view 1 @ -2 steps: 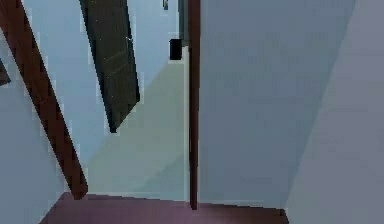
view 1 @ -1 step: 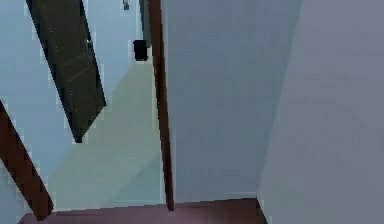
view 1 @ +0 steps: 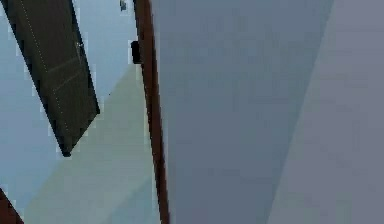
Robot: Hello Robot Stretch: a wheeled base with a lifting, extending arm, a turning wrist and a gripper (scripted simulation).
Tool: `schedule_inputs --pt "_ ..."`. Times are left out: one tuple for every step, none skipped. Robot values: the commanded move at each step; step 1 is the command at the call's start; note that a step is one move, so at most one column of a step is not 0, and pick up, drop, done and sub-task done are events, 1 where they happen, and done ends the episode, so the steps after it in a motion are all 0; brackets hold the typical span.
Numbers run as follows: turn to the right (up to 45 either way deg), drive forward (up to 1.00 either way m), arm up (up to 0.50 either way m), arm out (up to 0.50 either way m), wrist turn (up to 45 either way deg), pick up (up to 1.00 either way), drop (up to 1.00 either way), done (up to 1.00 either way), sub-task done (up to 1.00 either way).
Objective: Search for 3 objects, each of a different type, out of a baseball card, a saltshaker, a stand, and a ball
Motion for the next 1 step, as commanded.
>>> schedule_inputs --pt "-15.0 0.0 0.0 0.0 0.0 0.0 0.0 0.0 0.0"
